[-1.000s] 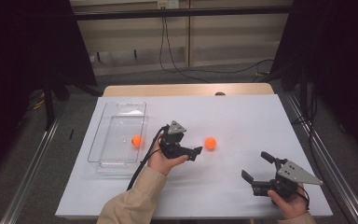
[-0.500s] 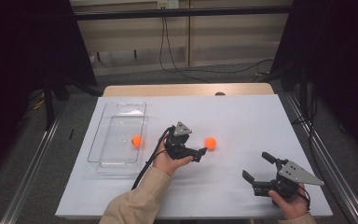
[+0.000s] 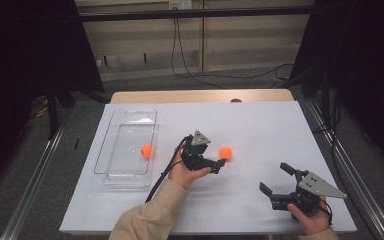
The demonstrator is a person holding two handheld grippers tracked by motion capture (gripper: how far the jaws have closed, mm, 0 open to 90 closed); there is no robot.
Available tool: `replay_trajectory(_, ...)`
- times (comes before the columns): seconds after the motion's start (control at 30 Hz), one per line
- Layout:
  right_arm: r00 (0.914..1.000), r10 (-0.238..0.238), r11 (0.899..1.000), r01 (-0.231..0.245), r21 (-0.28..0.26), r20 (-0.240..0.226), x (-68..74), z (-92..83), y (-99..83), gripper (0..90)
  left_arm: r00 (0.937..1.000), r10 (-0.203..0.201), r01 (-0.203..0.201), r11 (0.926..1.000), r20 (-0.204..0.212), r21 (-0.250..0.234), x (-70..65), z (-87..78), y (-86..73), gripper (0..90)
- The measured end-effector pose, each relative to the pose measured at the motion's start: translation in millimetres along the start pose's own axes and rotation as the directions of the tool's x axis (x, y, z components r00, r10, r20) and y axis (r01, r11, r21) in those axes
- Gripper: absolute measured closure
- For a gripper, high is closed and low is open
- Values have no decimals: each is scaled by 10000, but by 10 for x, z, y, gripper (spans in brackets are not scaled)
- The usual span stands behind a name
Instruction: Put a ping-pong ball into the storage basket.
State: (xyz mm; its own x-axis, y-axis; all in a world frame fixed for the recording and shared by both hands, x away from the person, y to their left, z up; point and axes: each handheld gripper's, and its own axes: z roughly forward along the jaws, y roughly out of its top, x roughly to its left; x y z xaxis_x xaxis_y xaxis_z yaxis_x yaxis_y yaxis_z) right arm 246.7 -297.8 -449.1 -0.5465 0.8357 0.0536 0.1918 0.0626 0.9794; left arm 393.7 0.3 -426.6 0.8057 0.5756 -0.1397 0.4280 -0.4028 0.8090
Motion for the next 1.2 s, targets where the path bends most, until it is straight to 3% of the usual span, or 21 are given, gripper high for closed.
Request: replay_trajectory(1.2,10000,10,10000,-10,49,18,-8,1,-10,17,9994,252,-247,9995,-229,217,-14,238,9,67)
